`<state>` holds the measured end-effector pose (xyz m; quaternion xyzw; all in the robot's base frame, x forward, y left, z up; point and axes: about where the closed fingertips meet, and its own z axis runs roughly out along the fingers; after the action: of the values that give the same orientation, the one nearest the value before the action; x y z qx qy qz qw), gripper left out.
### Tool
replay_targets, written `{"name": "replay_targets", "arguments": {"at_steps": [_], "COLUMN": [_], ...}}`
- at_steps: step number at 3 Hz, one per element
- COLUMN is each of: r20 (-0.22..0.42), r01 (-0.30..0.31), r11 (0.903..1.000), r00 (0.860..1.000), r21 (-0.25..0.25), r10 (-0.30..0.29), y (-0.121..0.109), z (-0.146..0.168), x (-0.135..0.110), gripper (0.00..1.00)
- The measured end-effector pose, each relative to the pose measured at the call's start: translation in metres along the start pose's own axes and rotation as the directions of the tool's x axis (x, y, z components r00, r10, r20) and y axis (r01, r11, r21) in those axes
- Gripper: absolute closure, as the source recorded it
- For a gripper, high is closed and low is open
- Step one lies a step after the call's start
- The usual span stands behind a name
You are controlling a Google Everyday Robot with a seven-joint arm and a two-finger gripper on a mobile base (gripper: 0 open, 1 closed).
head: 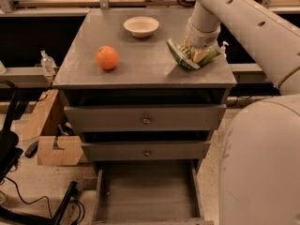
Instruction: Place green jalapeno chip bag into bottom drawer
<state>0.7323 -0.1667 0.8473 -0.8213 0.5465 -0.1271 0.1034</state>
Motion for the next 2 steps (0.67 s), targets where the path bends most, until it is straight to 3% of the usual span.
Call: {"name": "replay_targets", "arguments": {"at_steps": [1,2], "r20": [0.006,0.045], "r01": [-0.006,-0.012], "r11": [0.9987,0.9947], "r00": [1.000,0.999], "r21": [0.050,0.103], "r10": [0.005,0.007], "y": [0.012,0.042], "z": [-0.040,-0.087], "x": [0.003,-0.005], "gripper": [1.00,1.00]}}
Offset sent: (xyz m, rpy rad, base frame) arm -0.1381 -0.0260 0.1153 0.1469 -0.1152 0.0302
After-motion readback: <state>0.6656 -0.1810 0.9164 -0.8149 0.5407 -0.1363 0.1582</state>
